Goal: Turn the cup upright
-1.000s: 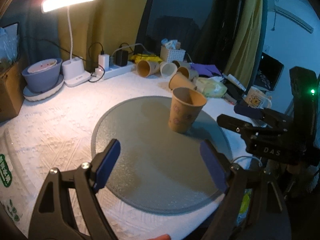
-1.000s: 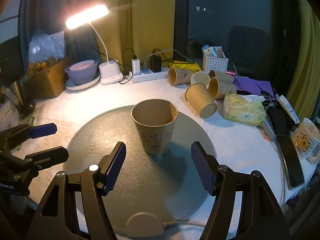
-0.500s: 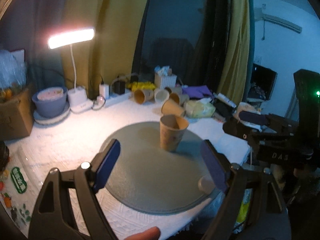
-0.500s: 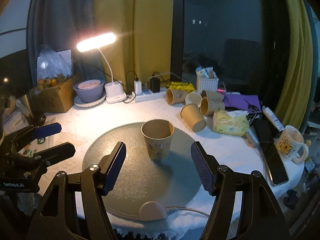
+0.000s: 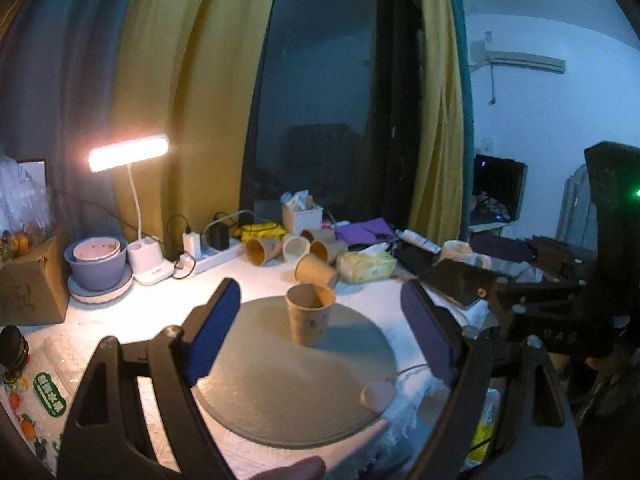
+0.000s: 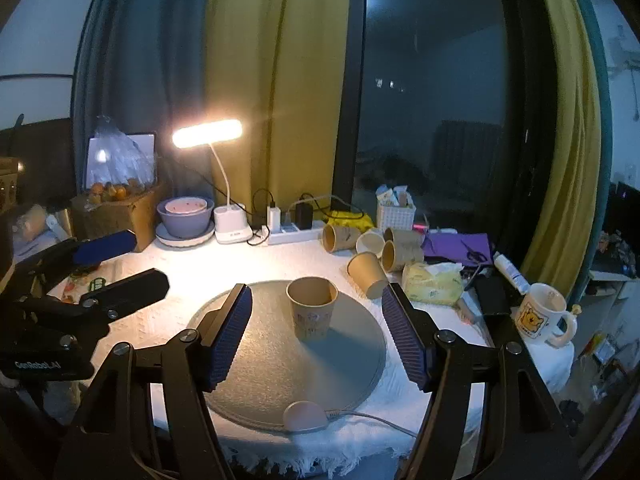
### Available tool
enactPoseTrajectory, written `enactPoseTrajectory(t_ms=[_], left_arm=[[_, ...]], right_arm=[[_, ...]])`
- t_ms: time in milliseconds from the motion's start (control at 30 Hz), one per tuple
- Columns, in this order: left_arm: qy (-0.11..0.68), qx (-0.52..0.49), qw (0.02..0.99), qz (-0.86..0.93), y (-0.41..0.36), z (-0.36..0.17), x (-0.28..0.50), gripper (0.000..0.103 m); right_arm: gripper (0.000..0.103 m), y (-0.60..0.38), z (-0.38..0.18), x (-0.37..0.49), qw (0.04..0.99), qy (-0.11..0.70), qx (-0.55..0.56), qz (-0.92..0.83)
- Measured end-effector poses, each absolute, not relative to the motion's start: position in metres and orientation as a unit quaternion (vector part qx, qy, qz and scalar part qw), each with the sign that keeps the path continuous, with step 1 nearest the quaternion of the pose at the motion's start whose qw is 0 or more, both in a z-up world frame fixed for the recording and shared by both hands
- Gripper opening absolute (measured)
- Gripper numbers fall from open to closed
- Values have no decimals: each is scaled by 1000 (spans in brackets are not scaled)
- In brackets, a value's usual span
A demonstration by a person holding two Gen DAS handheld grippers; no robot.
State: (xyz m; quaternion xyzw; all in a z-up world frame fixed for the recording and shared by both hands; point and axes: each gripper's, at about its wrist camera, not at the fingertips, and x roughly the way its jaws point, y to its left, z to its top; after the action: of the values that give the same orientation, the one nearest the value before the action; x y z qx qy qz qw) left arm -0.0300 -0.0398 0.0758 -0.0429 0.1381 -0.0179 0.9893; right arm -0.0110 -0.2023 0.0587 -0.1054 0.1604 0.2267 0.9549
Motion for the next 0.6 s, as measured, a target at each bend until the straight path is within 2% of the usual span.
enactPoseTrajectory(t_ms=[200, 600], left_arm=[[110, -38, 993, -13, -51, 84, -47, 83], [118, -37, 992, 7, -55, 84, -50, 83]], right_arm=[[71, -205, 64, -28, 959, 140, -101, 225], [71, -216, 58, -31, 958, 151, -79, 231]])
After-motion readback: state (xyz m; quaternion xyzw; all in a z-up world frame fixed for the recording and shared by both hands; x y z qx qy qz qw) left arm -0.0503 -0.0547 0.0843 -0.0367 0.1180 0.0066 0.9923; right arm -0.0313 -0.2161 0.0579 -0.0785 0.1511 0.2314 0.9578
